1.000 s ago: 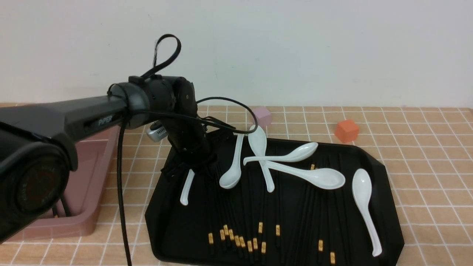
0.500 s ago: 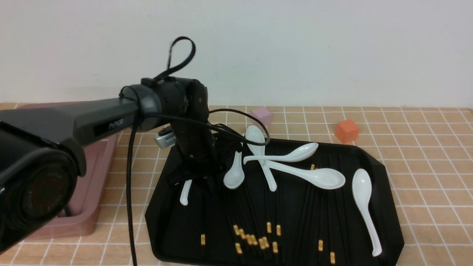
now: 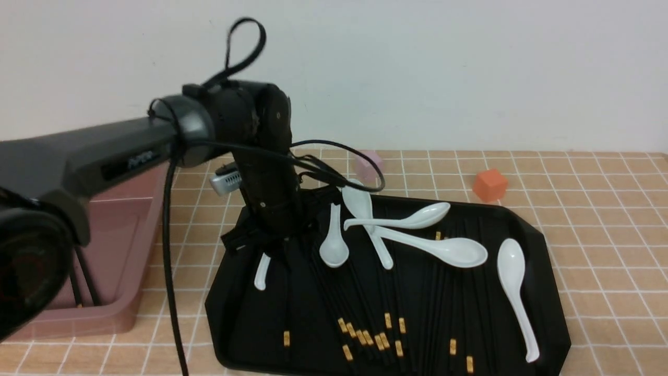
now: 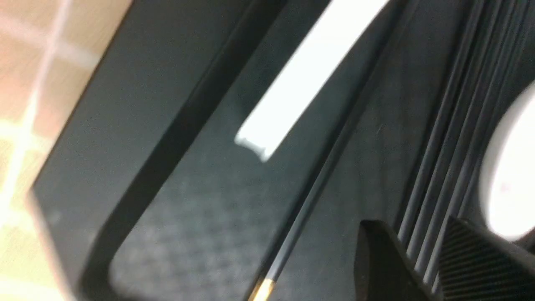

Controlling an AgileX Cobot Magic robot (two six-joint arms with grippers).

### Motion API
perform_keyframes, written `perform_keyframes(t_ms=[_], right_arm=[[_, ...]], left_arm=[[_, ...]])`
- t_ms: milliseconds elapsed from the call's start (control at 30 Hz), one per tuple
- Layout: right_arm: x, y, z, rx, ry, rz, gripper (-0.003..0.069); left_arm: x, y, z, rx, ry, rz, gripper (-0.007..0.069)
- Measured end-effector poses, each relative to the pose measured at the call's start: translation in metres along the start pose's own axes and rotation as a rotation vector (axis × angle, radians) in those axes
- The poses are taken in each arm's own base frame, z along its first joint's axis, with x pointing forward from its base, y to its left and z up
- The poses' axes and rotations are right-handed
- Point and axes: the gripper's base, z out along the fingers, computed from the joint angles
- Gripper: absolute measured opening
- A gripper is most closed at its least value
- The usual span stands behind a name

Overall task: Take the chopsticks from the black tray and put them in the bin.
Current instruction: Use the left arm to grab a pair of chopsticks

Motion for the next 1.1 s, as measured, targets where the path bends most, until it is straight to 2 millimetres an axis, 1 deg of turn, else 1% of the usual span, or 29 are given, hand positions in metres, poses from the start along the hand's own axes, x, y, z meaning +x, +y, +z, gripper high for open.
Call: perform_keyframes(t_ms=[100,200,233,300,367,467,600,733,900,1100], right_arm=[[0.0,0.0,0.0,0.0,0.0,0.0,0.024],[0.0,0.0,0.0,0.0,0.001,0.0,0.024],[0.0,0.0,0.0,0.0,0.001,0.0,0.024],[0.0,0.0,0.0,0.0,0.001,0.0,0.024],[0.0,0.0,0.0,0.0,0.001,0.0,0.024],[0.0,0.0,0.0,0.0,0.001,0.0,0.024],[0.0,0.0,0.0,0.0,0.001,0.0,0.024],[0.0,0.0,0.0,0.0,0.001,0.0,0.024],[0.0,0.0,0.0,0.0,0.001,0.0,0.024],[0.0,0.0,0.0,0.0,0.001,0.0,0.024]], left_arm=[[0.015,0.0,0.001,-0.083,0.023,0.017,0.023],[0.037,-0.007,0.01,-0.131,0.015,0.04,0.0231],[0.049,-0.011,0.014,-0.149,0.014,0.042,0.0232],[0.063,-0.016,0.018,-0.157,0.017,0.037,0.0232],[0.072,-0.02,0.019,-0.158,0.02,0.013,0.0232],[0.075,-0.021,0.019,-0.157,0.019,-0.035,0.0234],[0.073,-0.021,0.019,-0.154,0.008,-0.144,0.0234],[0.075,-0.022,0.026,-0.156,0.013,-0.198,0.0237],[0.081,-0.025,0.041,-0.164,0.057,-0.227,0.0237],[0.086,-0.027,0.042,-0.16,0.077,-0.23,0.0238]])
